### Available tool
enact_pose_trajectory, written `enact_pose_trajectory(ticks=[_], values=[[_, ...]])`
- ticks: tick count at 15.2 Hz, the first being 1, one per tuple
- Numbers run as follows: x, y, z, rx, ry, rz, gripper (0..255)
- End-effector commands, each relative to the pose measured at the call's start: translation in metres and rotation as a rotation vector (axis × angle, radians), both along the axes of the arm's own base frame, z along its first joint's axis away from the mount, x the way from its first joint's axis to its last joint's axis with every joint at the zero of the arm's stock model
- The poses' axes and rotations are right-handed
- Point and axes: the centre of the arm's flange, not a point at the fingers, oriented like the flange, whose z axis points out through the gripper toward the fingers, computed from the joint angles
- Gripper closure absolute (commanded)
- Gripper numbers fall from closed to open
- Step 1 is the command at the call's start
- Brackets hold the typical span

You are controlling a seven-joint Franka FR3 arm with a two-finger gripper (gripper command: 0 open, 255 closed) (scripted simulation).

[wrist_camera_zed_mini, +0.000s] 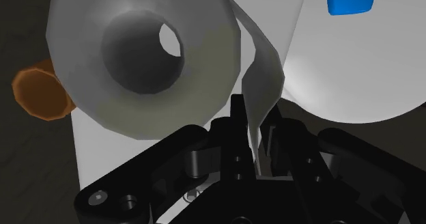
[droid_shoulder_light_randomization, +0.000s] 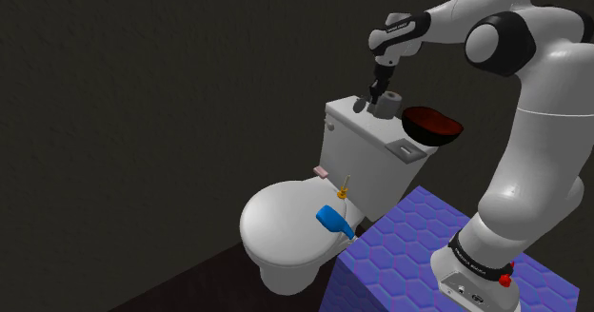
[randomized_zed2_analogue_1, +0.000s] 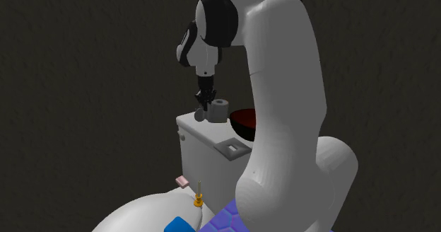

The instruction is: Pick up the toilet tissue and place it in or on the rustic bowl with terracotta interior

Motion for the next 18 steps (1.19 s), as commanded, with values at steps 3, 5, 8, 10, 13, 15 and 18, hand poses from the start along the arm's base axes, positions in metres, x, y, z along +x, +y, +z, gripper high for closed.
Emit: enact_pose_trajectory(ticks=[3,5,8,10,13,15,18], values=[[0.0,-0.001,0.022,0.0,0.0,0.0,255],[0.0,-0.001,0.033,0.0,0.0,0.0,255],[0.0,-0.001,0.049,0.0,0.0,0.0,255],[0.0,-0.001,0.059,0.0,0.0,0.0,255],[0.0,-0.001,0.075,0.0,0.0,0.0,255],[0.0,-0.001,0.086,0.0,0.0,0.0,255],[0.0,-0.001,0.102,0.0,0.0,0.0,255]])
